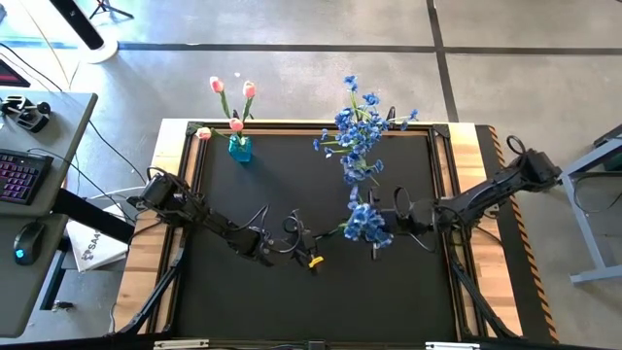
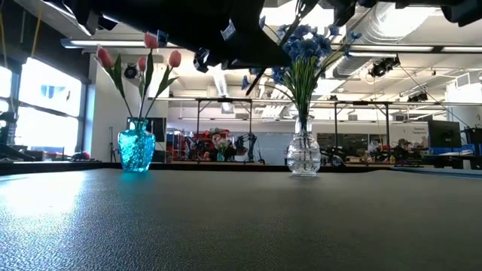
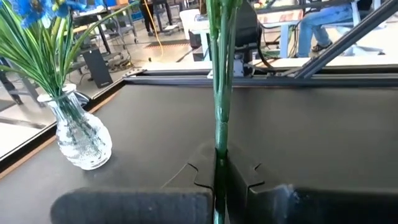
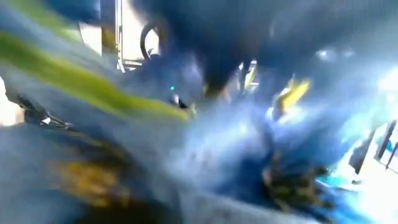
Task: Sort flowers into vase by color
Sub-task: Put the blue flowers into the transparent flower vase
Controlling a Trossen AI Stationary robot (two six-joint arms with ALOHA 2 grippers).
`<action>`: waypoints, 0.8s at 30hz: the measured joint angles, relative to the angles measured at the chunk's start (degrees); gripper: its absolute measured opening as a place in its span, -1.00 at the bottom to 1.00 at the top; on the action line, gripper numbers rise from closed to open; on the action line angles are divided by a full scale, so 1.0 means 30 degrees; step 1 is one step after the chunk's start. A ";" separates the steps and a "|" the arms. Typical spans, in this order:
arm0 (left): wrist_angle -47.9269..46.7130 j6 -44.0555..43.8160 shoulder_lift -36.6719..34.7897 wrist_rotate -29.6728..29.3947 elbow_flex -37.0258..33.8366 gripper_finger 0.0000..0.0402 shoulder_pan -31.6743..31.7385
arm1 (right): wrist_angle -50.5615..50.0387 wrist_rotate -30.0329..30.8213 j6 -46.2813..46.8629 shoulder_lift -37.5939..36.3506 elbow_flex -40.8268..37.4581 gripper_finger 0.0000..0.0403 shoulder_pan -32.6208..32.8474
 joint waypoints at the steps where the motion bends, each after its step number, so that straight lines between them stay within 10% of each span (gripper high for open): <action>1: -0.0147 -0.0068 0.0000 0.0001 -0.0003 -1.00 0.0007 | -0.0017 0.0184 -0.0306 -0.0093 0.0000 -0.56 0.0104; 12: -0.1115 -0.1581 -0.0036 0.0081 0.0030 -0.90 0.0193 | -0.2785 0.4467 -0.1587 -0.2115 0.0047 -0.94 0.1346; 24: -0.7274 -0.7131 0.0022 0.0162 -0.0015 -0.40 0.0874 | -1.6469 1.0341 -0.0085 -0.7633 0.2244 -0.98 0.0321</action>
